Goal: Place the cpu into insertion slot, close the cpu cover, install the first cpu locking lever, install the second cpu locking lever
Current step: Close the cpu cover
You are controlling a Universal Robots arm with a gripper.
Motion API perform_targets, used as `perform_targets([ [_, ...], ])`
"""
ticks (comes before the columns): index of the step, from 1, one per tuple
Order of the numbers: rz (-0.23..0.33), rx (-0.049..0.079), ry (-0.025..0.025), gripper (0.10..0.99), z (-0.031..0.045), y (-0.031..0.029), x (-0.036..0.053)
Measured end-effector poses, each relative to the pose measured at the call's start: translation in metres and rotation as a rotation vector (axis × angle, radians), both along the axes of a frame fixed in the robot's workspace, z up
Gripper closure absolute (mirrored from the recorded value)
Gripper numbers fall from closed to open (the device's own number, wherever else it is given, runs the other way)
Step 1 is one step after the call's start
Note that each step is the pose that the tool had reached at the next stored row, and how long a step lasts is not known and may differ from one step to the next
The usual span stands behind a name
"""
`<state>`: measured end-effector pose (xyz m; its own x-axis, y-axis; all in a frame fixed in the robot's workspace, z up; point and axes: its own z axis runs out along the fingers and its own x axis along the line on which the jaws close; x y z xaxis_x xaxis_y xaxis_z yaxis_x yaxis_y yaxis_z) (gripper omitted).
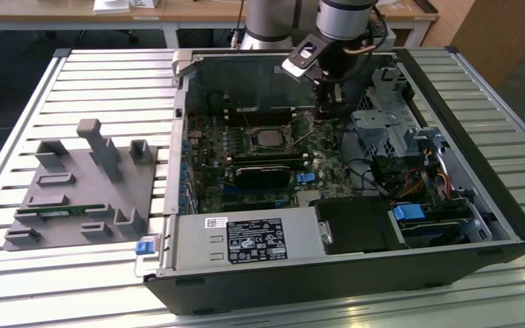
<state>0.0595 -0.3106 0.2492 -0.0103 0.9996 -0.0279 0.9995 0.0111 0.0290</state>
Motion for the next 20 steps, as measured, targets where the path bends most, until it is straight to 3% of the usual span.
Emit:
perform_targets([
  [10,0.0,0.0,0.0006,0.98,-0.0011,0.0,-0.01],
  [20,0.0,0.0,0.0006,0.98,-0.0011,0.0,-0.0137],
])
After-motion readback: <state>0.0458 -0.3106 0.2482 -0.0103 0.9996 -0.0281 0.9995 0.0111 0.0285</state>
